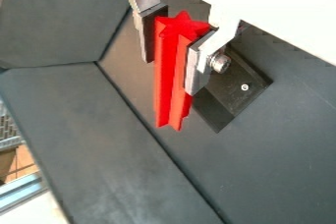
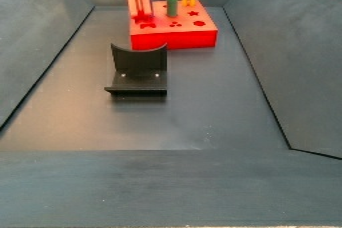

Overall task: Pick up the star object. Move up. Place the star object on the fixture. Regrasp the star object. Move to above the board. Insert the star object.
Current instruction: Move to above the board.

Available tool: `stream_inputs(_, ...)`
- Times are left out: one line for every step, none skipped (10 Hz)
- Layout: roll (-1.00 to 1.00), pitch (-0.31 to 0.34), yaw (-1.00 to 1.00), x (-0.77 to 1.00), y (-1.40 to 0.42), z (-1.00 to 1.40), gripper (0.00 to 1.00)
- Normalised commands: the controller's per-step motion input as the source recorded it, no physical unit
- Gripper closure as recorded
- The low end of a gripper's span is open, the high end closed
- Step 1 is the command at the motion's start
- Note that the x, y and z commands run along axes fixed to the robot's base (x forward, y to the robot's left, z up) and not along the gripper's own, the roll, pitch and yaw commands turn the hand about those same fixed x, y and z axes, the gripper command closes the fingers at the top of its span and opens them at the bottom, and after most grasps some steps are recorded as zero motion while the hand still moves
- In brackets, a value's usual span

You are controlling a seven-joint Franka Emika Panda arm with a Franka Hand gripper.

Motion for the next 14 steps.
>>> stream_inputs(-0.03,0.016,0.01,0.00,-0.05,1.00,1.00)
stream_inputs(-0.03,0.027,0.00,0.00,-0.05,1.00,1.00)
stream_inputs(-0.04,0.054,0.00,0.00,-0.04,0.91,1.00)
stream_inputs(-0.04,0.072,0.01,0.00,-0.03,0.74,1.00)
stream_inputs(-0.04,0.095,0.02,0.01,-0.03,0.52,1.00)
stream_inputs(-0.05,0.108,0.03,0.01,-0.02,0.40,1.00)
stream_inputs(-0.04,0.133,0.04,0.01,-0.02,0.18,1.00)
stream_inputs(-1.00,-0.107,-0.13,-0.53,-1.00,0.16,1.00)
stream_inputs(-1.00,-0.122,-0.12,-0.54,-1.00,0.18,1.00)
stream_inputs(-1.00,-0.129,-0.13,-0.56,-1.00,0.18,1.00)
stream_inputs(-1.00,-0.137,-0.14,-0.60,-1.00,0.17,1.00)
stream_inputs(-1.00,-0.140,-0.15,-0.61,-1.00,0.18,1.00)
stream_inputs(-1.00,-0.139,-0.16,-0.63,-1.00,0.18,1.00)
stream_inputs(-1.00,-0.136,-0.16,-0.65,-1.00,0.18,1.00)
